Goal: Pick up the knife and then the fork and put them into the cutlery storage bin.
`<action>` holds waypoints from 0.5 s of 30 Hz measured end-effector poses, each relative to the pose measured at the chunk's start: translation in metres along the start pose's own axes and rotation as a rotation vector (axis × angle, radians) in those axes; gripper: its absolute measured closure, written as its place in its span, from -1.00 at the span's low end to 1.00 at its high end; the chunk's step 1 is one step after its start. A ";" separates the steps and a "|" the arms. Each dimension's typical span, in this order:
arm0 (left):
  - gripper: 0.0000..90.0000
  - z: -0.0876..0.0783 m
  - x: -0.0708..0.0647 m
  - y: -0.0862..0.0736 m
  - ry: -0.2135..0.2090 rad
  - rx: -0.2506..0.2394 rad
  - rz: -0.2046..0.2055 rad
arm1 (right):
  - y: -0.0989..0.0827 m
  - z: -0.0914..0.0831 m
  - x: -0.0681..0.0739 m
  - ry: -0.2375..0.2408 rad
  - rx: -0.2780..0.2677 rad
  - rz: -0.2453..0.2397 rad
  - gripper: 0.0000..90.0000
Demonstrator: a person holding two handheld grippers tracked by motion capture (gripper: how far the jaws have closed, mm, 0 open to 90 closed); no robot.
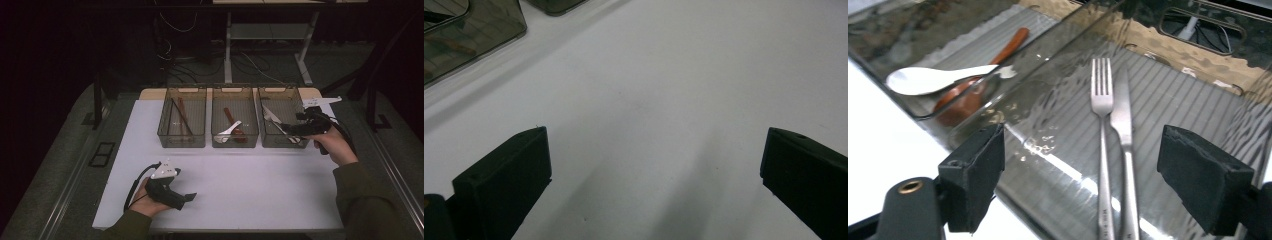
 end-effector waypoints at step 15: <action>-1.00 0.000 -0.001 0.000 -0.002 -0.007 -0.008 | -0.029 -0.021 0.033 0.088 -0.040 -0.044 -0.63</action>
Point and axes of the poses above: each handheld gripper's, and its own axes: z roughly forward along the jaws, y roughly out of its top, x roughly to its left, the point moved 2 cm from there along z, roughly forward along the jaws, and after that the axes turned 1 degree about y, right-handed, at the moved point
